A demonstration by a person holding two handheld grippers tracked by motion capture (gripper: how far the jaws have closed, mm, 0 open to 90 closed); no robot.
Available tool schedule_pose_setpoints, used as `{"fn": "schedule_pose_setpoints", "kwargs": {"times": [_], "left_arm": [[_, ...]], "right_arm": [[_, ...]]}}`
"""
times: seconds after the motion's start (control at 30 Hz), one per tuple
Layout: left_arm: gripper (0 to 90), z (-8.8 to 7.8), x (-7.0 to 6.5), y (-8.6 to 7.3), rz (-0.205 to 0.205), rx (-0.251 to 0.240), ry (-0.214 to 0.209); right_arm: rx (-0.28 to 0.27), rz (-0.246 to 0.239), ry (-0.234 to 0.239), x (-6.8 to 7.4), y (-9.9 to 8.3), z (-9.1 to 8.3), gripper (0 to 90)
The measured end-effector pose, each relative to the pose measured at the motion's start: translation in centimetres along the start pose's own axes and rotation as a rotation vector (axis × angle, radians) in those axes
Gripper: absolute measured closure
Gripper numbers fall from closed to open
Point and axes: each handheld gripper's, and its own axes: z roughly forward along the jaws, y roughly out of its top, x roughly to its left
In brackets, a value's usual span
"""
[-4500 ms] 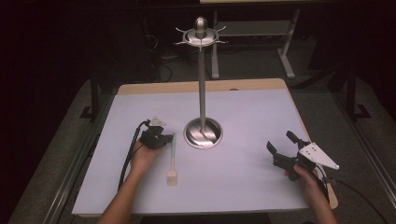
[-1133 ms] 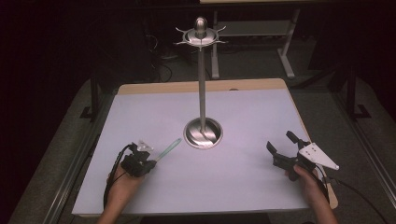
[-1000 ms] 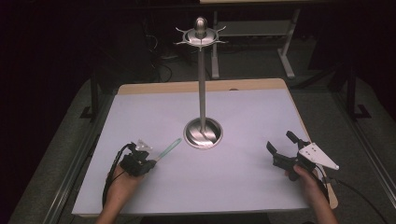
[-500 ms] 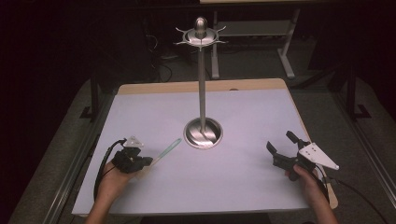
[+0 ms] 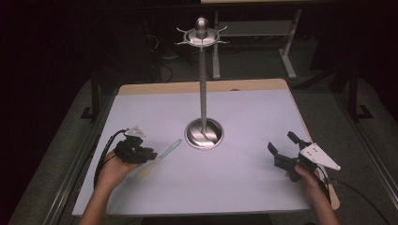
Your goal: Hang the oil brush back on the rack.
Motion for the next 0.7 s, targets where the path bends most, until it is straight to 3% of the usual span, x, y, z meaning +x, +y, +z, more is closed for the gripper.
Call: {"fn": "schedule_pose_setpoints", "kwargs": {"times": [0.1, 0.3, 0.57, 0.67, 0.7], "left_arm": [[62.0, 0.5, 0.1, 1.5, 0.018, 0.027, -0.005], [61.5, 1.3, 0.2, 4.0, 0.032, 0.077, -0.002], [61.6, 3.6, 0.2, 6.4, 0.031, 0.198, -0.017], [61.6, 5.1, 0.0, 7.3, 0.032, 0.267, -0.001], [61.6, 5.1, 0.0, 7.3, 0.032, 0.267, -0.001]], "right_arm": [[-0.001, 0.0, -0.002, 0.0, 0.0, 0.0, 13.3], [-0.001, -0.001, -0.003, 0.0, 0.0, 0.0, 13.3], [-0.001, 0.001, -0.002, 0.0, 0.0, 0.0, 13.3], [-0.003, 0.001, -0.002, 0.0, 0.0, 0.0, 13.3], [-0.003, 0.001, -0.002, 0.0, 0.0, 0.0, 13.3]]}}
